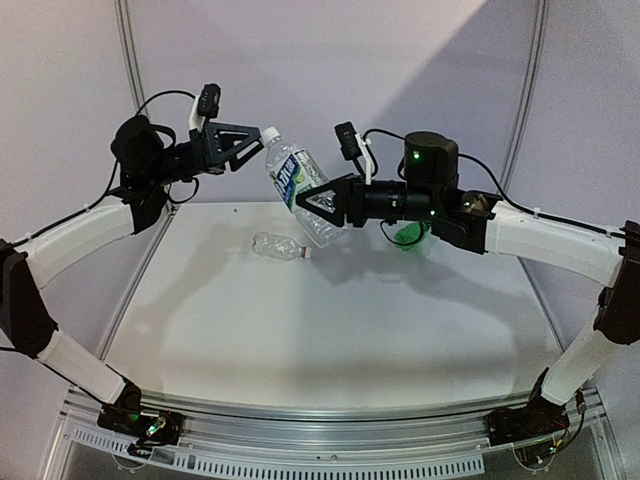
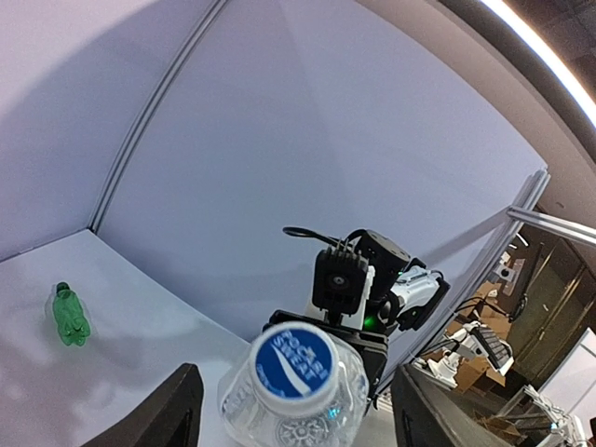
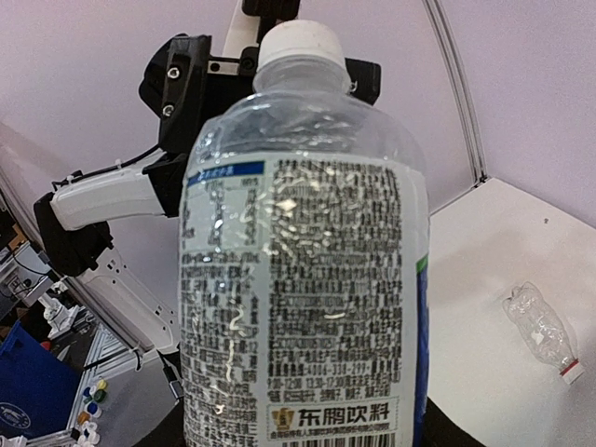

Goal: Unscrew the bottle caps
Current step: Unscrew the bottle cap from the plastic bottle.

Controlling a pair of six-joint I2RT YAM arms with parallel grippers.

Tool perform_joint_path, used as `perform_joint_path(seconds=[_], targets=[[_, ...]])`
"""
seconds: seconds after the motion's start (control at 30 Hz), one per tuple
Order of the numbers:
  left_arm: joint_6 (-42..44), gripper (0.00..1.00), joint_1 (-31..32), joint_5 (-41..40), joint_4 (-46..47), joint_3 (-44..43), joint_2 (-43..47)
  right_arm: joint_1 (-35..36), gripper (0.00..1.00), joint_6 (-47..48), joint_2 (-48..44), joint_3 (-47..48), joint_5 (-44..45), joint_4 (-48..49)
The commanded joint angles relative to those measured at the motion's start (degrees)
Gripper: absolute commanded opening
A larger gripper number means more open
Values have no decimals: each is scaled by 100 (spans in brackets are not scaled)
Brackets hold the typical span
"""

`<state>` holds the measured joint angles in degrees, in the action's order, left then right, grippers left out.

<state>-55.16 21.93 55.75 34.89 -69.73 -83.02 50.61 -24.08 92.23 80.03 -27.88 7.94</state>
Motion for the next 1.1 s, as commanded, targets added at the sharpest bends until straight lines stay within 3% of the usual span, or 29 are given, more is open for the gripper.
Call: perform_joint_path(seconds=[0.0, 0.23, 0.5, 0.67, 0.83, 0.97, 1.07], targets=[[22, 69, 127, -11, 140, -240, -184, 76, 0, 90, 83, 180, -72, -91], [31, 60, 197, 6, 157, -280, -267, 89, 0, 110, 59, 186, -46, -146], [22, 56, 238, 2, 192, -286, -305, 87, 0, 196, 8, 171, -69, -340], [22, 40, 301, -2, 193, -278, -354, 87, 0, 196, -3, 179, -51, -329], [-8, 4, 354, 31, 119, -321, -422, 90, 0, 192, -3, 171, -42, -312], [-9, 0, 407, -46, -72, -324, -418, 93, 0, 238, 4, 162, 20, -360], [114, 0, 432, -196, -759, -462, -425, 101, 0, 394, 0, 170, 351, -543]])
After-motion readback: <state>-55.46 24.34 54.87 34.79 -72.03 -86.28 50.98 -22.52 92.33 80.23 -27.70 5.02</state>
